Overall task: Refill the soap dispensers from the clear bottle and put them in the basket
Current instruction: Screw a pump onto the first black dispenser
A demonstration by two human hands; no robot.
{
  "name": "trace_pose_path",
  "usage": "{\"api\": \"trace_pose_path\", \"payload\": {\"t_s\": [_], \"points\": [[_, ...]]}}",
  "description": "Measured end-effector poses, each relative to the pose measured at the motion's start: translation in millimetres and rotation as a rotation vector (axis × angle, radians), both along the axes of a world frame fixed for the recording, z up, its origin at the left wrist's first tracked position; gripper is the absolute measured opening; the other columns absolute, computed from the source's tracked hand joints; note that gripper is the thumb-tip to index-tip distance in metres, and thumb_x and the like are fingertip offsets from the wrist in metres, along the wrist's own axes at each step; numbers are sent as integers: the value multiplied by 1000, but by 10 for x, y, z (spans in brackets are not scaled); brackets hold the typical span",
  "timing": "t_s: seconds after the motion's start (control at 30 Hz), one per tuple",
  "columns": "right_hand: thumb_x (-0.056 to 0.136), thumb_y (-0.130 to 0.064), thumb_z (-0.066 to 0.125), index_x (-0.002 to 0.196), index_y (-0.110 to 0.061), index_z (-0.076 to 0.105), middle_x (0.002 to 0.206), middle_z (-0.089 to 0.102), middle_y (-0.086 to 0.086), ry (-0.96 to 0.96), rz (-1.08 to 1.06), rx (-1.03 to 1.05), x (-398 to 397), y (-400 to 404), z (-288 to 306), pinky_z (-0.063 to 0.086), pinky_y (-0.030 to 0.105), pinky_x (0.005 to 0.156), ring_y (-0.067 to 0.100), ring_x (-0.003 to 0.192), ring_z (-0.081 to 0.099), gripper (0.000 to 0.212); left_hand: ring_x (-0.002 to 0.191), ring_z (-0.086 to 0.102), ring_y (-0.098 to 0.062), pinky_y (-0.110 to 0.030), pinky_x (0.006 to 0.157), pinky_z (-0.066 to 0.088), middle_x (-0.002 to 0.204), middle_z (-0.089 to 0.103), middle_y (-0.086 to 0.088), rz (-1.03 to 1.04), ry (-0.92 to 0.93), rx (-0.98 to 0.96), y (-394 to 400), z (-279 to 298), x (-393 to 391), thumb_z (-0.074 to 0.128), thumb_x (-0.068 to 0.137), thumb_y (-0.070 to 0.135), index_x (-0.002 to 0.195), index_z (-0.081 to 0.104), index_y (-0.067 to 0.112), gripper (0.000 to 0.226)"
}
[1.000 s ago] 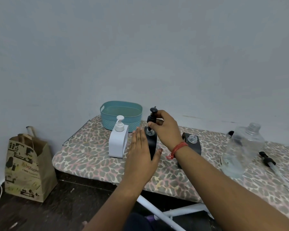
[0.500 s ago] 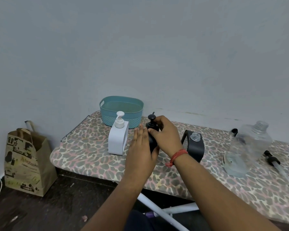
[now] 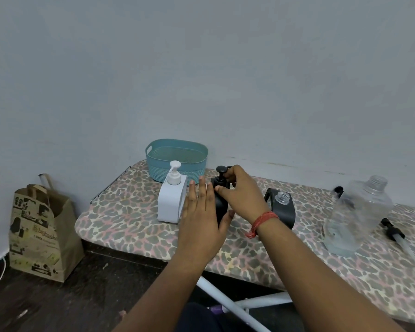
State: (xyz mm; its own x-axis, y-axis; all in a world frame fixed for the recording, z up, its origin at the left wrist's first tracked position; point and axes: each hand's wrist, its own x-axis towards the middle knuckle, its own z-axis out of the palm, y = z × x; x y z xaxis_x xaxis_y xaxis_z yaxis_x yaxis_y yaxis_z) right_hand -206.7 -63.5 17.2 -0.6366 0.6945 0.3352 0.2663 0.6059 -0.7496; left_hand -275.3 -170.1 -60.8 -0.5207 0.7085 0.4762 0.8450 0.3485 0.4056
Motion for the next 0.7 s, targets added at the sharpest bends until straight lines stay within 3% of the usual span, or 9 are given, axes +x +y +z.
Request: {"api": "trace_pose_path", "payload": {"t_s": [0.23,0.47,0.57,0.63,0.7], "points": [[86,-11,71,113,-23,62,93,60,-3,69,-13,-107,63,-38,-75,43,15,79,13,92,59,31,153,-28,-14,-46,129,10,168,-25,4,-33,-94,-18,-5,-6,10,24,93,72,164,-8,19,93],[83,-17,76,92,-17,55,104,61,3,182,-82,-176,55,-55,-158,46,24,82,15,99,58,23,154,-26,-13,-46,129,10,167,-24,6,-38,-82,-16,7,-45,-9,32,100,63,162,-11,21,87],[85,-11,73,108,-22,53,113,62,-10,270,-15,-294,49,-52,-159,45,23,94,2,111,57,33,154,-26,-14,-46,129,10,168,-23,5,-37,-76,-21,21,-56,-19,33,101,63,163,-11,19,88],[86,-5,70,121,-22,51,116,66,-11,239,56,-313,21,-30,-156,44,27,103,4,116,58,44,154,-25,-13,-46,129,10,169,-21,4,-32,-77,-23,26,-61,-21,33,101,63,163,-10,19,88],[84,-5,73,125,-22,51,112,69,-6,220,50,-276,2,-9,-153,44,26,102,9,113,61,49,154,-26,-12,-46,128,11,169,-21,5,-29,-83,-25,24,-68,-16,30,101,63,163,-10,19,86]]}}
